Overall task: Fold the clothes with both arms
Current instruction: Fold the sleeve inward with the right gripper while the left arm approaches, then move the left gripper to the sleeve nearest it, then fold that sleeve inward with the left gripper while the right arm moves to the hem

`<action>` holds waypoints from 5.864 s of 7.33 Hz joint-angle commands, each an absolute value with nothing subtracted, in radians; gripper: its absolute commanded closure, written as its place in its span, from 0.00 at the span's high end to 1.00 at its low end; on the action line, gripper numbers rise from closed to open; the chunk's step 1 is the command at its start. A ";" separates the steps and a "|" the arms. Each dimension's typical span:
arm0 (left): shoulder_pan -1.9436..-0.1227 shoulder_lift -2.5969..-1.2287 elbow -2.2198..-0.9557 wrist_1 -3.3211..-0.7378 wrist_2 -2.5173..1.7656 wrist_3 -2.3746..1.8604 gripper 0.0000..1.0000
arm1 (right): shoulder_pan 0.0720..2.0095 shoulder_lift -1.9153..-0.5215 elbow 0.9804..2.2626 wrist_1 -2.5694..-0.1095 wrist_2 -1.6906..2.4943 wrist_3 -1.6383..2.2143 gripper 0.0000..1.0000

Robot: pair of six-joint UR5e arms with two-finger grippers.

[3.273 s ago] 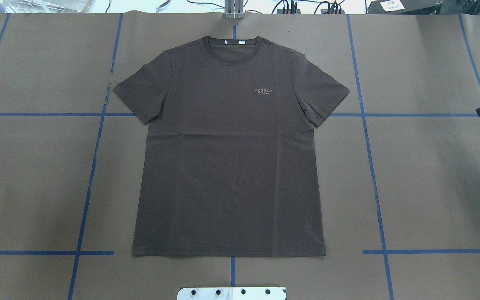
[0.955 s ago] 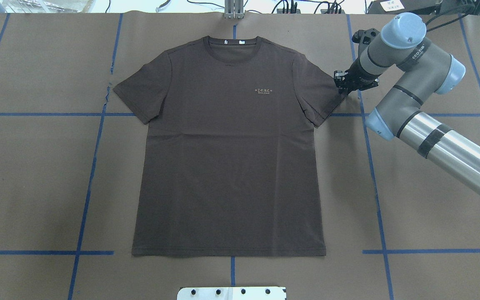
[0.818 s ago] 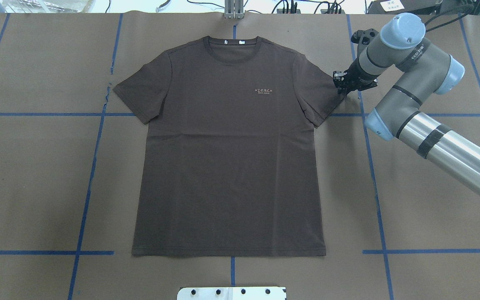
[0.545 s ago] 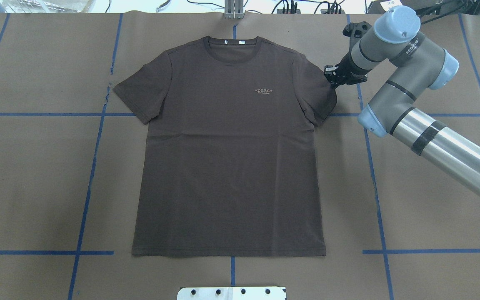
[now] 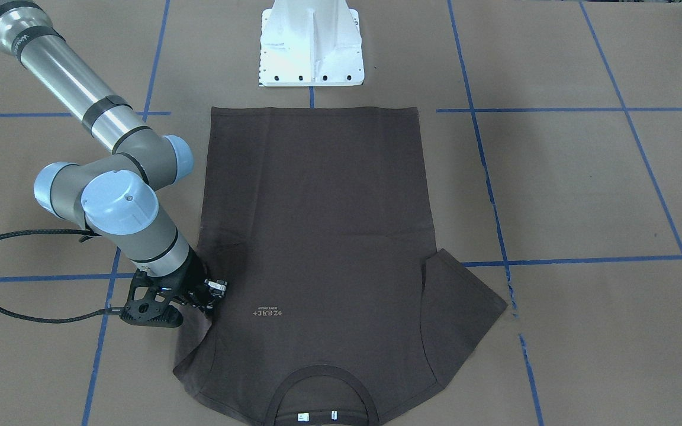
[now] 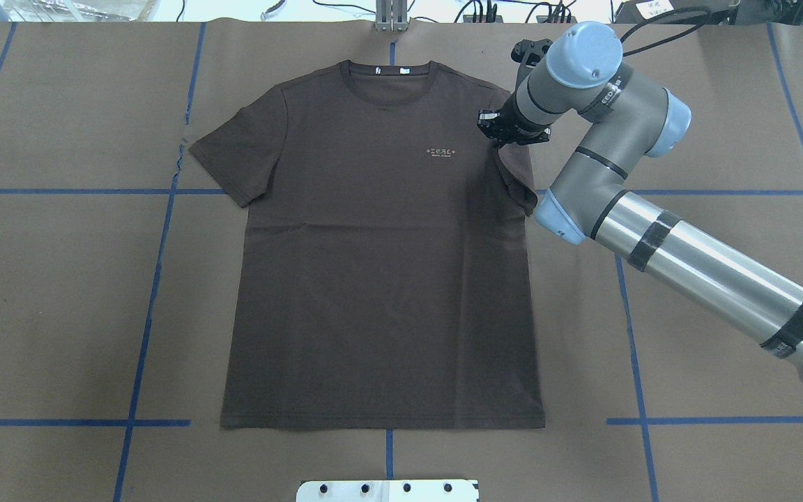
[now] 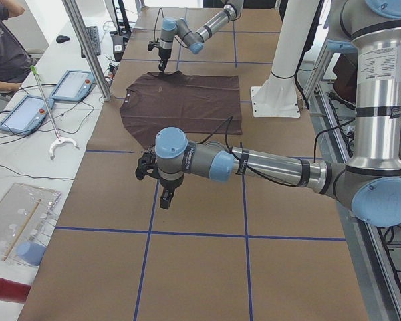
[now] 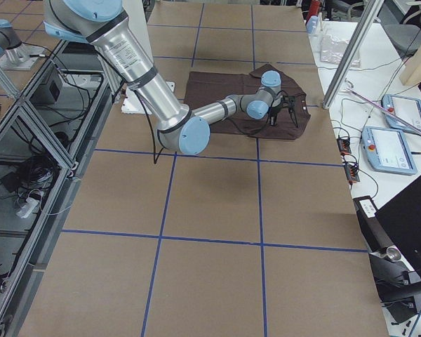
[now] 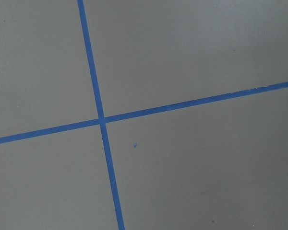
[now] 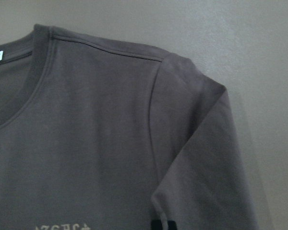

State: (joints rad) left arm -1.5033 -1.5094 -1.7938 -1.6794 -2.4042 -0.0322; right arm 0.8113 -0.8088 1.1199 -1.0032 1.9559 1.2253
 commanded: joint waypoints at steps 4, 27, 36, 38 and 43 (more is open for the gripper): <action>-1.505 -1.500 -1.825 -1.678 -2.404 -0.032 1.00 | 0.776 -0.713 1.015 -1.000 1.864 1.246 0.74; -0.917 -2.203 -1.069 -2.200 -2.066 -1.014 0.00 | 0.940 -1.201 1.600 -0.991 2.168 1.232 1.00; -0.818 -2.422 -1.072 -2.114 -2.048 -1.310 0.00 | 0.939 -1.216 1.600 -0.991 2.166 1.232 1.00; -0.808 -2.434 -1.043 -2.123 -2.016 -1.313 0.00 | 0.939 -1.216 1.594 -0.991 2.164 1.232 1.00; -0.808 -2.445 -1.063 -2.179 -1.988 -1.319 0.65 | 0.893 -1.204 1.598 -1.002 2.110 1.252 1.00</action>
